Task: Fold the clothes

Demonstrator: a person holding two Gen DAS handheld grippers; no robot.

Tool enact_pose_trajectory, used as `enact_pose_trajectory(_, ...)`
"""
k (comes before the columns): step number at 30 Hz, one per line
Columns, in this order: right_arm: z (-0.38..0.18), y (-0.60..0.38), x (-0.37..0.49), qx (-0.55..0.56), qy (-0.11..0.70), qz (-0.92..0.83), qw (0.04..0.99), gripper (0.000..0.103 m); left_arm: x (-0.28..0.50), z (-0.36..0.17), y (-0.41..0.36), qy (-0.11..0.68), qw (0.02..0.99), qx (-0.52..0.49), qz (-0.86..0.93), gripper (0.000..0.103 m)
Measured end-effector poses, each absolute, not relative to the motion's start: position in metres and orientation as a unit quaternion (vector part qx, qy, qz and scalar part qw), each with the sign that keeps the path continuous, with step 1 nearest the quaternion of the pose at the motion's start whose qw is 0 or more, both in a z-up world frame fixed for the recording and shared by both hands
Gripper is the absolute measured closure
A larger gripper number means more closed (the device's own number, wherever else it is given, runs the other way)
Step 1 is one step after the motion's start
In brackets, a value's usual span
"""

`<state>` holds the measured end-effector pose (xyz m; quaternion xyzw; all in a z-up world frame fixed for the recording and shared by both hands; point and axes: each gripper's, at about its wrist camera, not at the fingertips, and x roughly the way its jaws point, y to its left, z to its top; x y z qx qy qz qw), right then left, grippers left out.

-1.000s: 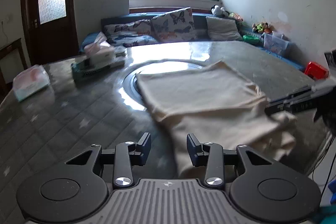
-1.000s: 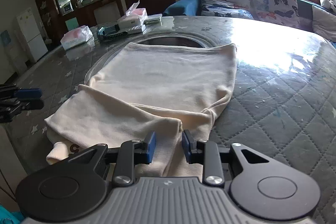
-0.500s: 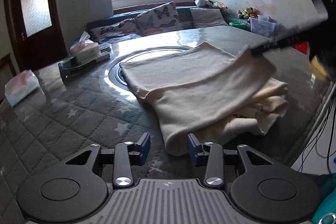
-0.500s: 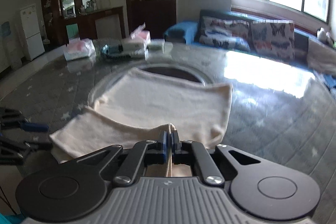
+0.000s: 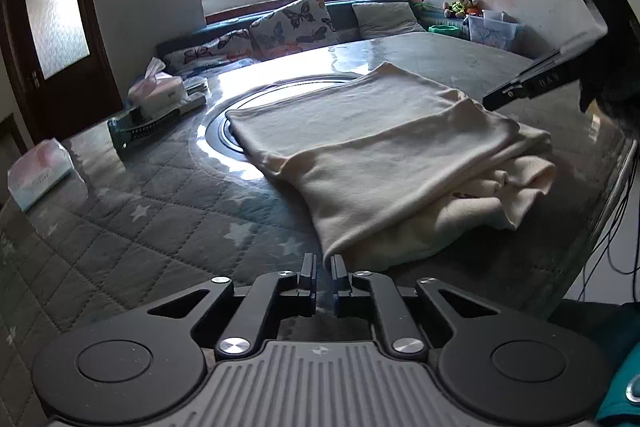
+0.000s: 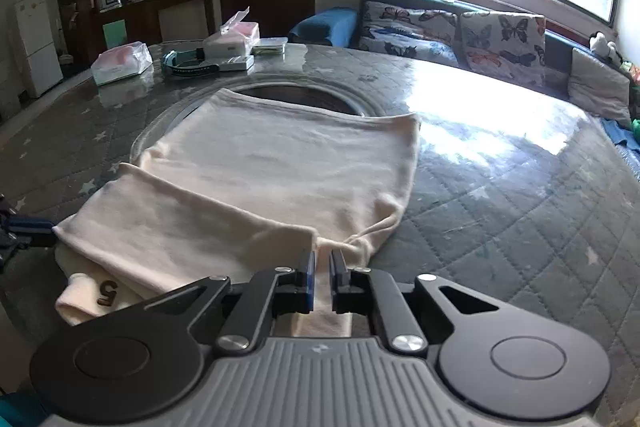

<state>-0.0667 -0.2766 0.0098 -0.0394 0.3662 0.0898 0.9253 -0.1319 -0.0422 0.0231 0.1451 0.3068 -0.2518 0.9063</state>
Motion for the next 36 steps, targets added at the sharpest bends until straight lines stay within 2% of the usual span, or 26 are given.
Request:
enact_pose_trajectory(5, 0.022, -0.276, -0.064, -0.043, 0.342, 0.106, 0.933, 0.095, -0.122, 0.043, -0.033, 0.296, 0.913, 0.142, -0.241, 0.092)
enact_pose_trajectory(11, 0.01, -0.262, -0.052, -0.052, 0.347, 0.128, 0.928, 0.095, -0.092, 0.057, -0.05, 0.285, 0.92, 0.105, -0.248, 0.092)
enact_pose_trajectory(22, -0.007, -0.261, -0.046, -0.063, 0.364, 0.136, 0.919, 0.094, -0.04, 0.026, -0.094, 0.315, 0.91, 0.087, -0.254, 0.092)
enact_pose_trajectory(25, -0.002, -0.264, -0.054, -0.067, 0.361, 0.137, 0.92, 0.093, -0.04, 0.022, -0.092, 0.317, 0.91, 0.084, -0.253, 0.092)
enact_pose_trajectory(28, 0.0, -0.264, -0.062, -0.07, 0.36, 0.142, 0.919, 0.085, -0.046, 0.026, -0.093, 0.312, 0.911, 0.086, -0.255, 0.092)
enact_pose_trajectory(36, 0.001, -0.263, -0.083, -0.078, 0.363, 0.154, 0.916, 0.085, -0.082, 0.033, -0.098, 0.299, 0.901, 0.115, -0.292, 0.088)
